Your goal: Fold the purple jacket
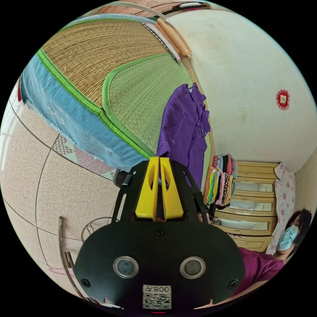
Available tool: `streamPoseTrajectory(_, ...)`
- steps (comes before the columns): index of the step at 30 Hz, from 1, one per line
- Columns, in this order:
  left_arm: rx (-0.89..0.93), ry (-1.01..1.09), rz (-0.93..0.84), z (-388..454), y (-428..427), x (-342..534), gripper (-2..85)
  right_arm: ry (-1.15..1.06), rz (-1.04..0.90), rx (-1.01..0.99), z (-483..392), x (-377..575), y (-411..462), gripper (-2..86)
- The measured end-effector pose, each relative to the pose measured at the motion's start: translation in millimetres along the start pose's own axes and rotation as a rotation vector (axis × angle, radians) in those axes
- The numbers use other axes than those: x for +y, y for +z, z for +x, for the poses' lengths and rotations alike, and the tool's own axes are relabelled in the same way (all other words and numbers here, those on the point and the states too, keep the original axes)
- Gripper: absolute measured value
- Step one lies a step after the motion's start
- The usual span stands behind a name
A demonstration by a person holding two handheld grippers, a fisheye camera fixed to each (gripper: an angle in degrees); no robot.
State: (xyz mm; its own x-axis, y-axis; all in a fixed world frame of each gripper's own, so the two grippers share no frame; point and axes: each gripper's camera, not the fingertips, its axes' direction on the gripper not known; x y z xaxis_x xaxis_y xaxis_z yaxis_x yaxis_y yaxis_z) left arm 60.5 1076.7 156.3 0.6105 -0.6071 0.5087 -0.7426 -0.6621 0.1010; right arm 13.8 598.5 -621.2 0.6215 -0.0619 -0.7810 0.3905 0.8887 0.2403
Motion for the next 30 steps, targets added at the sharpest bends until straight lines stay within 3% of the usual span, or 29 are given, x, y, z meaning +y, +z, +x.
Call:
streamPoseTrajectory(18, 0.292, 0.173, -0.013, 72, -103, 102, 0.0, -0.184, 0.05, -0.1, -80, 69, -112, 1.0)
streamPoseTrajectory(30, 0.429, 0.235, -0.029, 76, -154, 168, 0.0, -0.177, 0.061, -0.147, -80, 142, -148, 1.0)
